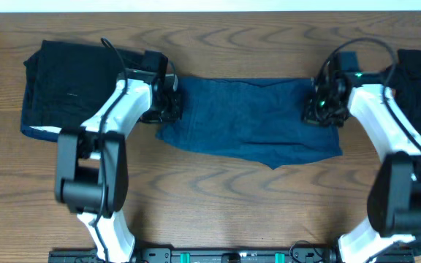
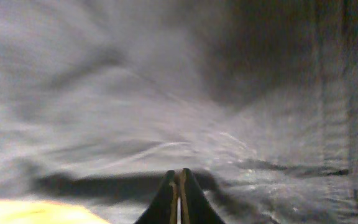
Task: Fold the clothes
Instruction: 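Hold the left end with left gripper, fold right end leftward with right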
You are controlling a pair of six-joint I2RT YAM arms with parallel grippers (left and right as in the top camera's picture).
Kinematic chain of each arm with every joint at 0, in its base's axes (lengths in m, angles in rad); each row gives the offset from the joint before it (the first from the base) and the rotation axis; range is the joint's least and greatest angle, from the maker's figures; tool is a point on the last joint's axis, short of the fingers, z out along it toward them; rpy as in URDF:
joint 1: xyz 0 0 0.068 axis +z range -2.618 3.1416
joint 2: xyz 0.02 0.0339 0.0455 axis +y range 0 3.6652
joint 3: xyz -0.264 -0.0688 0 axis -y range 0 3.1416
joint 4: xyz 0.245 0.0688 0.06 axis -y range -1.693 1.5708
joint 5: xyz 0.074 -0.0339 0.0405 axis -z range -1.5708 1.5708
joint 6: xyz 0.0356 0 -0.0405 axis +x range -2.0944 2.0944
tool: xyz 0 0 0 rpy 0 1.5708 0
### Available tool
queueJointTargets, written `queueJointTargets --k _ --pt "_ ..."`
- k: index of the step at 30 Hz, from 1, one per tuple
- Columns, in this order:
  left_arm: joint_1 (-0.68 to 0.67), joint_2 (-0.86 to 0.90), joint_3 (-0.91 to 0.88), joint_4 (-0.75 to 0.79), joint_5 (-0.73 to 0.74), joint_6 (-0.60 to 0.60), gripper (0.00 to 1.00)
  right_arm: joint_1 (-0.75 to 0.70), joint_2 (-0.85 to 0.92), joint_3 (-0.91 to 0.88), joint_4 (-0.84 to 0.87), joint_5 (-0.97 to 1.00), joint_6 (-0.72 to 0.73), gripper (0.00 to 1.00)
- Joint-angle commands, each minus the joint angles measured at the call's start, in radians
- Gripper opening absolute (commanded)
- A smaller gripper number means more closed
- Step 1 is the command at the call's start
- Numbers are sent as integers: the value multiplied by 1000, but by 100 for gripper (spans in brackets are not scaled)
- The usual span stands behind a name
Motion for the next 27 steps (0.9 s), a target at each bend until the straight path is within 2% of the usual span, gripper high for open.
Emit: queueJointTargets --k 1,4,10,15,22,27 --pt "4 -130 49 -5 -20 -26 6 10 -68 24 -3 -152 -25 1" --pt "4 -198 49 -5 -20 -32 6 25 -67 21 2 -256 -25 1" --pt "4 -310 49 -5 -20 -72 6 105 -51 -6 69 -297 31 1" --pt "3 -328 49 -8 -19 -93 6 209 -40 -66 225 -296 114 1" --pt "3 -328 49 -15 -19 -104 6 367 16 -201 533 -218 254 1" --pt "3 -328 49 -24 -19 -214 6 454 95 -257 697 -206 272 1"
